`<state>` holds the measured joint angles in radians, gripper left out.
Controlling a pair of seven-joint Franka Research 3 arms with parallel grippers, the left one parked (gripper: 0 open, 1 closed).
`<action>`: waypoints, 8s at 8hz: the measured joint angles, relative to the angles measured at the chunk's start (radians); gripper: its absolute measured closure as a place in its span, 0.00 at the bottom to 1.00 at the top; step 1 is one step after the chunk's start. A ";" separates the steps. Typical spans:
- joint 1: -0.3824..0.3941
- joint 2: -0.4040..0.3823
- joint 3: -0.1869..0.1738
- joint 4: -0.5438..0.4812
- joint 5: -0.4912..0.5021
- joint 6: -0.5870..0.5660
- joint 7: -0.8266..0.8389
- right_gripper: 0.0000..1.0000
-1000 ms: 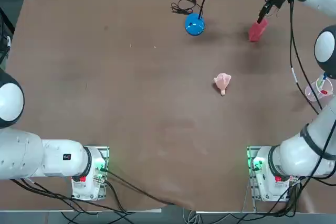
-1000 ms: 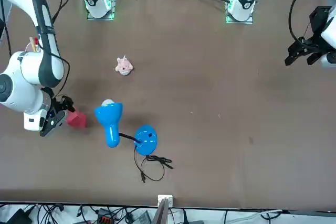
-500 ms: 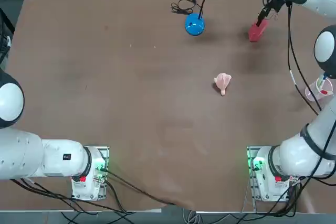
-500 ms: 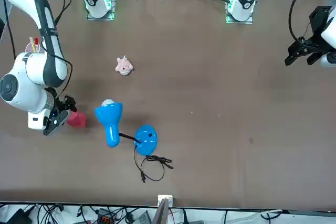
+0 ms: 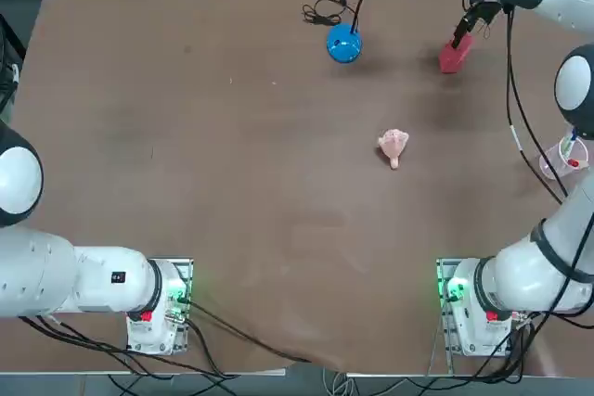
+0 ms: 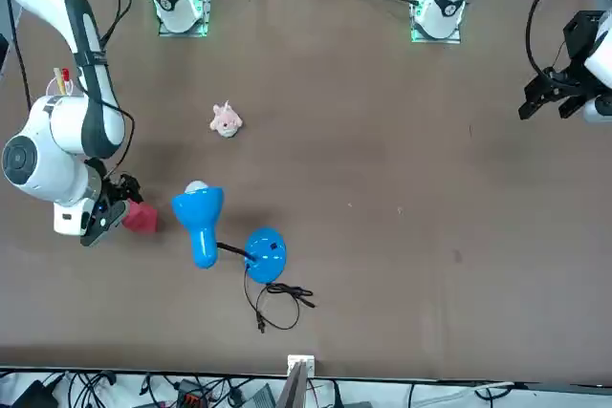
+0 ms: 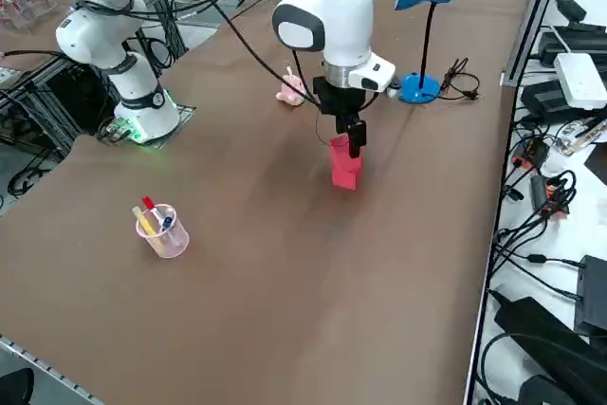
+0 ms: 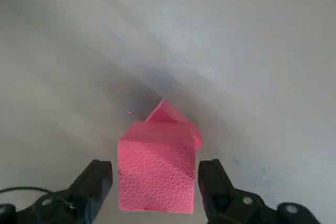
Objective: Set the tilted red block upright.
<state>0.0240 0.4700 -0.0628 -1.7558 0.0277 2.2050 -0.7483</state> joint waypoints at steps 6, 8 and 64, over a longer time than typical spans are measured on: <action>0.000 0.014 0.000 0.000 -0.014 0.006 0.001 0.00; 0.000 0.028 0.000 -0.001 -0.014 0.006 0.001 0.01; -0.018 -0.021 0.004 0.060 0.042 -0.016 0.624 0.00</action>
<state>0.0056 0.4491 -0.0589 -1.6963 0.0700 2.1893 -0.1241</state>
